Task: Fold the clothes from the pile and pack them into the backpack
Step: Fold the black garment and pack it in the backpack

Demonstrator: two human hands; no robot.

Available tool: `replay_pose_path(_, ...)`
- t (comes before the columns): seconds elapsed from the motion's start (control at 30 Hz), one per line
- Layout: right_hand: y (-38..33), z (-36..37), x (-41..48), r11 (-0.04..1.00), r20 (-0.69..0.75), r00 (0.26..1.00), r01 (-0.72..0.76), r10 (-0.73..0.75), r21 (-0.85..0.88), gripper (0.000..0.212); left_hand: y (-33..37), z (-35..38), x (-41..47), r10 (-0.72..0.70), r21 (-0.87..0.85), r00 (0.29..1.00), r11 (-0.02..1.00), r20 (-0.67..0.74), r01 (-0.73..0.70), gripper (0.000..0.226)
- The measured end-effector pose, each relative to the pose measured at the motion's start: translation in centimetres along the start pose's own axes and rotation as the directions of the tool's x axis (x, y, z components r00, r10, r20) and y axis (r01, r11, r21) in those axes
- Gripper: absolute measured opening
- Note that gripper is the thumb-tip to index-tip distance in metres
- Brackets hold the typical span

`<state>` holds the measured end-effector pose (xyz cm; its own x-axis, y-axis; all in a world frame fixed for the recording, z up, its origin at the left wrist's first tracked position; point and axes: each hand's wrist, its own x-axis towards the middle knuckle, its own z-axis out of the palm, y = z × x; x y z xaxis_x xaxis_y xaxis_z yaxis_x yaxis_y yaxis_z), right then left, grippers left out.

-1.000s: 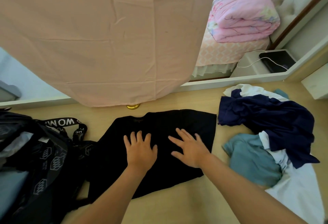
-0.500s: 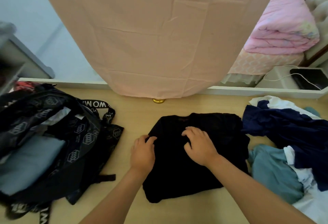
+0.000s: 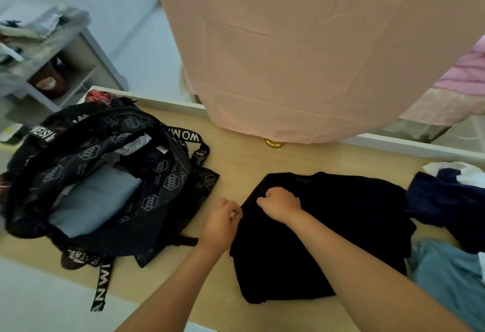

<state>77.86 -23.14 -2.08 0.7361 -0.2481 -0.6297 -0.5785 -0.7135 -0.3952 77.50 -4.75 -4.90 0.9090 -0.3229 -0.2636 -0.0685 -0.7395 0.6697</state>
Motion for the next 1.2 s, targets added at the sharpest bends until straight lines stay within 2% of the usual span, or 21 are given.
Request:
replay_pose_path(0.03,-0.7,-0.2,0.0,0.984,0.015,1.000,-0.025,0.022,0.177,0.032,0.1,-0.3,0.0,-0.032,-0.083,0.999,0.996,-0.036,0.029,0.020)
replay_pose_path(0.1,-2.3,-0.8,0.0,0.861,0.103,0.987,-0.159,0.124,0.484,0.028,0.7,-1.2,-0.4,-0.075,-0.164,0.994,0.985,-0.083,0.060,0.011)
replay_pose_path(0.17,-3.7,-1.3,-0.4,0.696,0.280,0.949,-0.297,0.143,0.654,0.032,1.4,-1.8,-1.0,-0.096,-0.207,0.993,0.975,-0.062,0.082,0.037)
replay_pose_path(0.23,-4.5,-1.7,-0.5,0.510,0.415,0.910,-0.353,-0.008,0.784,0.028,2.2,-2.2,-1.3,-0.142,-0.206,0.989,0.969,-0.030,0.133,0.062)
replay_pose_path(0.3,-4.5,-1.9,-0.4,0.368,0.452,0.875,-0.369,-0.172,0.854,0.022,2.4,-2.3,-0.9,-0.206,-0.185,0.977,0.964,-0.055,0.193,0.059)
replay_pose_path(0.33,-4.4,-1.9,-0.4,0.352,0.445,0.869,-0.356,-0.215,0.866,0.024,2.3,-2.6,-0.4,-0.246,-0.189,0.966,0.955,-0.078,0.228,0.049)
replay_pose_path(0.37,-4.3,-2.0,-0.2,0.381,0.426,0.878,-0.325,-0.219,0.865,0.028,2.2,-3.0,0.0,-0.278,-0.185,0.955,0.949,-0.108,0.255,0.039)
replay_pose_path(0.43,-3.8,-2.1,0.0,0.559,0.332,0.935,-0.210,-0.124,0.802,0.031,1.9,-4.1,0.9,-0.254,-0.103,0.950,0.966,-0.184,0.238,0.030)
replay_pose_path(0.5,-3.0,-2.0,0.3,0.823,0.159,0.987,-0.086,-0.005,0.561,0.031,1.6,-4.7,1.5,-0.120,0.049,0.970,0.990,-0.209,0.133,0.029)
replay_pose_path(0.53,-2.5,-2.0,0.4,0.922,0.105,0.994,-0.045,0.004,0.385,0.031,1.6,-4.7,1.7,-0.031,0.131,0.985,0.990,-0.172,0.055,0.030)
replay_pose_path(0.57,-2.1,-1.6,0.4,0.972,0.107,0.994,-0.022,-0.003,0.236,0.030,1.6,-4.5,1.8,0.059,0.197,0.993,0.980,-0.098,-0.039,0.031)
replay_pose_path(0.6,-1.8,-1.0,0.3,0.989,0.144,0.990,-0.014,-0.007,0.144,0.028,1.6,-4.2,1.8,0.132,0.237,0.991,0.963,0.002,-0.129,0.032)
replay_pose_path(0.67,-1.7,0.4,-0.1,0.995,0.241,0.970,-0.007,-0.016,0.097,0.025,1.4,-3.5,1.8,0.208,0.244,0.954,0.934,0.217,-0.259,0.044)
replay_pose_path(0.73,-2.2,1.1,-0.7,0.996,0.306,0.950,0.041,-0.063,0.079,0.023,1.1,-2.9,2.0,0.195,0.269,0.903,0.911,0.384,-0.312,0.061)
replay_pose_path(0.8,-2.4,1.1,-1.2,0.993,0.340,0.933,0.116,-0.114,0.015,0.024,0.9,-2.7,2.3,0.150,0.337,0.858,0.876,0.492,-0.346,0.069)
replay_pose_path(0.9,-1.1,0.8,-1.3,0.969,0.256,0.953,0.202,-0.162,-0.139,0.026,1.3,-3.2,2.8,0.135,0.379,0.853,0.853,0.504,-0.358,0.065)
replay_pose_path(1.0,0.7,0.5,-0.8,0.959,0.274,0.938,0.252,-0.211,-0.126,0.022,1.9,-5.1,2.8,0.121,0.464,0.857,0.798,0.501,-0.384,0.047)
replay_pose_path(1.1,1.2,-0.3,-0.7,0.956,0.336,0.918,0.265,-0.210,-0.127,0.039,2.1,-7.1,2.6,0.085,0.711,0.889,0.567,0.451,-0.415,0.028)
replay_pose_path(1.2,1.6,-0.4,-0.9,0.940,0.360,0.900,0.311,-0.244,-0.141,0.049,2.6,-8.5,1.8,-0.096,0.878,0.934,0.385,0.343,-0.283,0.036)
